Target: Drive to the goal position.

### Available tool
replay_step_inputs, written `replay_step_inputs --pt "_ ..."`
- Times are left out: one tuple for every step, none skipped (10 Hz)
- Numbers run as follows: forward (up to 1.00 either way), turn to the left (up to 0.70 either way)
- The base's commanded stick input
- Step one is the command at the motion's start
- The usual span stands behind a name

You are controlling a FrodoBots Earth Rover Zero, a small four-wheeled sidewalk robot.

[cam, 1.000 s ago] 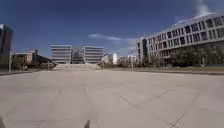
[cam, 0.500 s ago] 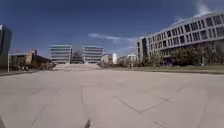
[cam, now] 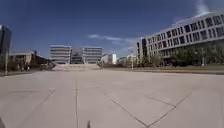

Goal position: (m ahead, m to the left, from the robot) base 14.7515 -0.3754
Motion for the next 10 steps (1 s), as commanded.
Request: replay_step_inputs --pt "0.69 -0.01" --pt "0.69 -0.01" --pt "0.69 -0.01" --pt "0.69 -0.01" --pt "0.69 -0.01" --pt "0.69 -0.01" --pt "0.69 -0.01" --pt "0.69 -0.01" --pt "0.69 -0.01" --pt "0.69 -0.01"
